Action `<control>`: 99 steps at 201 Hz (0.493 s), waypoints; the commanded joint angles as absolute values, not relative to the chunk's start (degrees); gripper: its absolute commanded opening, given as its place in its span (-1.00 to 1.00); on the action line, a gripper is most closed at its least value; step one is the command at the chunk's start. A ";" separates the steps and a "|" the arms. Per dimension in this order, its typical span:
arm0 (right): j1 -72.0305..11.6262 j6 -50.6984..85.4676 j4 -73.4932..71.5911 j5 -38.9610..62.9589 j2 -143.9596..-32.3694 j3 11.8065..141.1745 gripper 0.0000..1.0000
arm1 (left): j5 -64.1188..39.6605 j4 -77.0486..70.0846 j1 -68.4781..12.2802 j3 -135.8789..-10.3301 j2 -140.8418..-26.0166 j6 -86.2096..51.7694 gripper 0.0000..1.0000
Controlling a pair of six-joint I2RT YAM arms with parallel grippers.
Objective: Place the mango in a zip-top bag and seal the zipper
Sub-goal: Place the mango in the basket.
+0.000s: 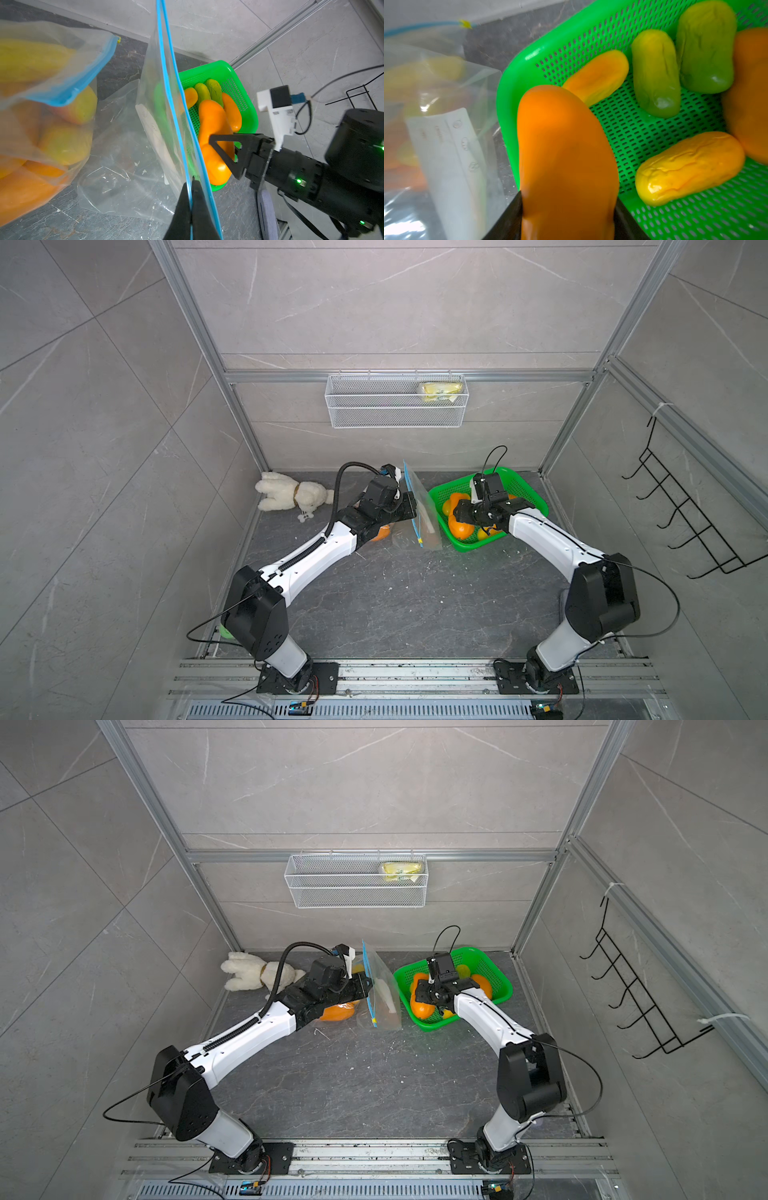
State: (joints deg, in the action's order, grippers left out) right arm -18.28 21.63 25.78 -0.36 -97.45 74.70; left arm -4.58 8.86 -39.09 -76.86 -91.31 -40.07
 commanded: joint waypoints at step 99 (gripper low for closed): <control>-28.37 18.81 17.60 14.56 -79.27 69.84 0.46 | -7.12 10.01 -38.80 -83.23 -94.34 -41.00 -1.00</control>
State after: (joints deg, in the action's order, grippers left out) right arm -22.72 17.91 25.76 3.36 -83.57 73.63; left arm -6.07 10.02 -38.96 -80.97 -93.27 -40.14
